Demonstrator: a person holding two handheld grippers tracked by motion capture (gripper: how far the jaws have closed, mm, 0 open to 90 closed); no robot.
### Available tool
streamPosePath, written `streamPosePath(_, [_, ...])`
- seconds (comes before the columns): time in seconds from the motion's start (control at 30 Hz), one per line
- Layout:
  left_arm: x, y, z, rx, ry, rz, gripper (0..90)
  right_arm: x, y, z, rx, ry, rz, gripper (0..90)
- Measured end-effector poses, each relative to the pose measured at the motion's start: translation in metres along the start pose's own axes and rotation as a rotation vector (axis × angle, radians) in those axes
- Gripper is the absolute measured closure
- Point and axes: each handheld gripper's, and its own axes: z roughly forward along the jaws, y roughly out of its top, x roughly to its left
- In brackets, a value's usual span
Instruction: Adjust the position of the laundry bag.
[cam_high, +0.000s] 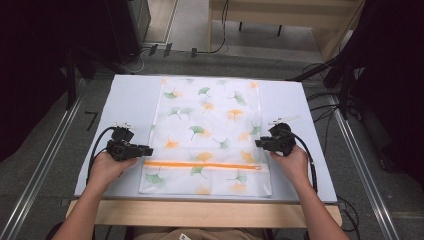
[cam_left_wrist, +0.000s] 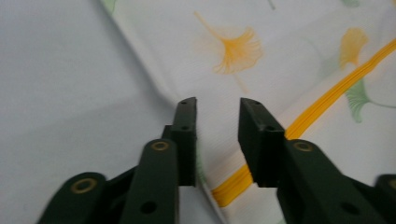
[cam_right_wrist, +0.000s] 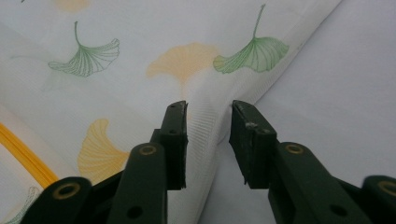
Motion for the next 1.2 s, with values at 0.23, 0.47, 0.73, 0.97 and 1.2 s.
streamPosePath(0.23, [-0.011,0.004,-0.005,-0.027,0.013,0.04,46.6,0.004,-0.005,-0.017,-0.04,0.002,0.0,58.5])
streamPosePath(0.47, [-0.019,0.009,-0.001,-0.038,-0.003,0.061,42.2,0.009,-0.018,-0.03,-0.055,0.015,0.012,58.3])
streamPosePath(0.73, [-0.032,0.018,0.007,-0.028,-0.033,0.118,40.9,0.012,-0.035,-0.04,-0.077,0.028,-0.007,57.1])
streamPosePath(0.97, [-0.041,0.024,0.011,-0.035,-0.061,0.142,39.9,0.013,-0.041,-0.043,-0.069,0.022,0.004,56.3])
streamPosePath(1.2, [-0.053,0.031,0.02,-0.031,-0.086,0.174,38.1,0.019,-0.052,-0.051,-0.066,0.017,0.002,55.4])
